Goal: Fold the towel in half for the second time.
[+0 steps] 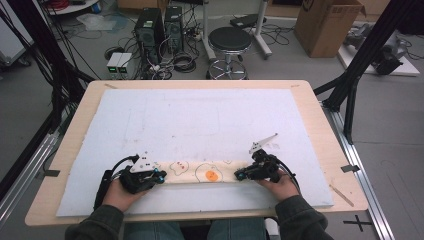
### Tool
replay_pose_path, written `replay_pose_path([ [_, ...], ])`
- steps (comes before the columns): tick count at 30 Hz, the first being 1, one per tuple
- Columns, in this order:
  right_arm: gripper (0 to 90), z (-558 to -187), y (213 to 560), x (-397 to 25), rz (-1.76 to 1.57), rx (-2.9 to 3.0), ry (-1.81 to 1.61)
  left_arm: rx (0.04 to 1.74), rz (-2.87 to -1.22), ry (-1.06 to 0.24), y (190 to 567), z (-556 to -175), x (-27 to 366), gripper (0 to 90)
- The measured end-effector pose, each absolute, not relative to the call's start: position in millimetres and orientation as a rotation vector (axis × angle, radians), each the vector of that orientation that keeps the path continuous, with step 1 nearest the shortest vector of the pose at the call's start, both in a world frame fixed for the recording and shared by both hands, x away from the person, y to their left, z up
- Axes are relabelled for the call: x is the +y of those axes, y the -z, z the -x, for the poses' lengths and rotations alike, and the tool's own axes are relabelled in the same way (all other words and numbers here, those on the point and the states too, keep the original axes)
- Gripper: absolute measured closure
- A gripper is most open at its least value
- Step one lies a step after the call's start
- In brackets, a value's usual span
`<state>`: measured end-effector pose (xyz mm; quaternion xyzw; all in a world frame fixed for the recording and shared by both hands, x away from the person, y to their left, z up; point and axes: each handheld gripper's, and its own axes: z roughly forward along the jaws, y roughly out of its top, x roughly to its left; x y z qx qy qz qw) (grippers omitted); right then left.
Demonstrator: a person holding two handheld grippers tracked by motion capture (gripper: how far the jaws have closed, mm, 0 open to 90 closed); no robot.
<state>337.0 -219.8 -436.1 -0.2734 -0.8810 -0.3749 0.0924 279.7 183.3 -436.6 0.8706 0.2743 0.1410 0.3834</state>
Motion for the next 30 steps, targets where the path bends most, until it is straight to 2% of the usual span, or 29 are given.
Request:
replay_pose_path([
  [17, 87.2, -331.9, 437.8, -233.3, 0.859, -2.603, 1.168, 0.682, -2.197, -0.392, 438.9, -275.6, 187.8, 84.0],
  [22, 82.7, -331.4, 424.1, -230.8, 0.828, -2.629, 1.229, 0.656, -2.1, -0.402, 425.0, -275.6, 195.4, 75.2],
  [24, 78.4, -333.5, 416.4, -229.0, 0.827, -2.652, 1.267, 0.654, -2.07, -0.391, 421.4, -277.8, 200.0, 70.2],
  [26, 71.8, -336.5, 411.0, -226.0, 0.835, -2.687, 1.293, 0.662, -2.07, -0.374, 421.8, -279.9, 203.4, 66.1],
  [30, 65.7, -340.0, 412.6, -218.8, 0.828, -2.726, 1.278, 0.658, -2.119, -0.34, 429.8, -280.3, 203.9, 60.1],
])
